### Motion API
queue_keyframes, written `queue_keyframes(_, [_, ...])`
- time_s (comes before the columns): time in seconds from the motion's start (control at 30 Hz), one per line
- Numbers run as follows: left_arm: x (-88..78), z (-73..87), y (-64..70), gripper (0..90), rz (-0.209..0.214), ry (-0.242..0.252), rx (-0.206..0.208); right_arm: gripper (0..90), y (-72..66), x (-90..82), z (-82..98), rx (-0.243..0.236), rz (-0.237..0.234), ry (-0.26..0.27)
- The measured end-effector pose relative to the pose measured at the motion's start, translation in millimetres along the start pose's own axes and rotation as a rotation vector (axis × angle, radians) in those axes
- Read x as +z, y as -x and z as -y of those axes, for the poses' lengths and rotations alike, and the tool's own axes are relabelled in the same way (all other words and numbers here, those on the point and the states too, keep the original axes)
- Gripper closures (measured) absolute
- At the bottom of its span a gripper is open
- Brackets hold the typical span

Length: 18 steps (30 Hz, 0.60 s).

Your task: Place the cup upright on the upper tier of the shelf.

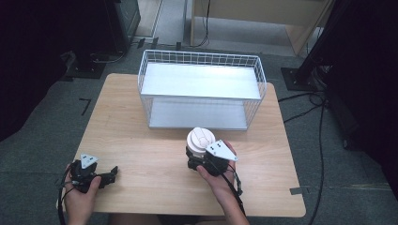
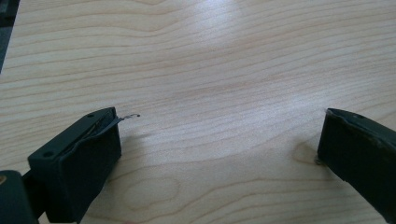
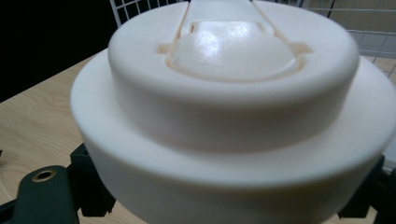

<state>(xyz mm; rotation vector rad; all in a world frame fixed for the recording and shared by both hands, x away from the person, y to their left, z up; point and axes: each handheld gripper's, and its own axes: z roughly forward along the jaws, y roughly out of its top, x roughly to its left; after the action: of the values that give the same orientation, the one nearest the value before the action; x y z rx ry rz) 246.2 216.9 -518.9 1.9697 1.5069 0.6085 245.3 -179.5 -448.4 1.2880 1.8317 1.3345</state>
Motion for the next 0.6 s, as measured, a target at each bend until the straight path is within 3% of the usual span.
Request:
queue_keyframes(0.27, [0.0, 0.0, 0.0, 0.0, 0.000, 0.000, 0.000, 15.7, 6.3, -6.8, -12.5, 0.007, 0.020, 0.041])
queue_keyframes(0.6, [-0.1, 0.0, -0.1, 0.0, 0.000, -0.001, 0.000, 15.7, 7.2, -15.0, -42.3, -0.011, 0.028, 0.119])
